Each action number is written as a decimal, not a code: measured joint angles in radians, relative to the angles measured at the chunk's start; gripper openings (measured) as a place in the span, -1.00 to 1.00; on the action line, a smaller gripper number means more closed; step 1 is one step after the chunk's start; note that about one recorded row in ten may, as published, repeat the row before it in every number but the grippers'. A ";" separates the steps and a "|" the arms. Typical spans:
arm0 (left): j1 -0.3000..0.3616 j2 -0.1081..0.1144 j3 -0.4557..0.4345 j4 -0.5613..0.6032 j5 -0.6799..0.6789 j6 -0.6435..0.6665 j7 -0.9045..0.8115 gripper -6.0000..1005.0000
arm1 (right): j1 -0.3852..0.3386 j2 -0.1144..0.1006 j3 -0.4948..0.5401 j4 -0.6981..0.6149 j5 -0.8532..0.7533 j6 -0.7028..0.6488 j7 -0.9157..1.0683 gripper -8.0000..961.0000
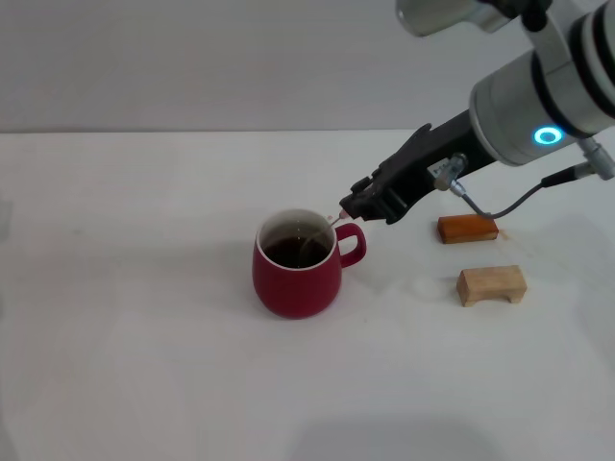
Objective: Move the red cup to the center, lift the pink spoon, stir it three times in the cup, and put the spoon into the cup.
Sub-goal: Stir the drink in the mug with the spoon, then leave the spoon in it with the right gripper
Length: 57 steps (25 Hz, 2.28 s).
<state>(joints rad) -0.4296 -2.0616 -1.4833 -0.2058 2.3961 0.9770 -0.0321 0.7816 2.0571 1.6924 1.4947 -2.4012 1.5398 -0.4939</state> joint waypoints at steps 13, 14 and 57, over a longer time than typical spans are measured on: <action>-0.002 0.000 0.004 0.005 -0.002 0.000 -0.003 0.68 | 0.119 -0.002 0.001 -0.210 -0.017 -0.057 -0.082 -0.65; -0.002 0.000 0.004 0.005 -0.002 0.000 -0.003 0.68 | 0.127 -0.002 0.002 -0.223 -0.018 -0.059 -0.085 -0.65; -0.006 -0.005 0.008 -0.001 0.003 0.008 -0.035 0.68 | 0.377 0.011 -0.033 -0.568 -0.104 -0.165 -0.132 -0.65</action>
<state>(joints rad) -0.4356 -2.0663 -1.4756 -0.2070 2.3995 0.9847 -0.0666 1.1585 2.0678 1.6599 0.9266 -2.5054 1.3749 -0.6258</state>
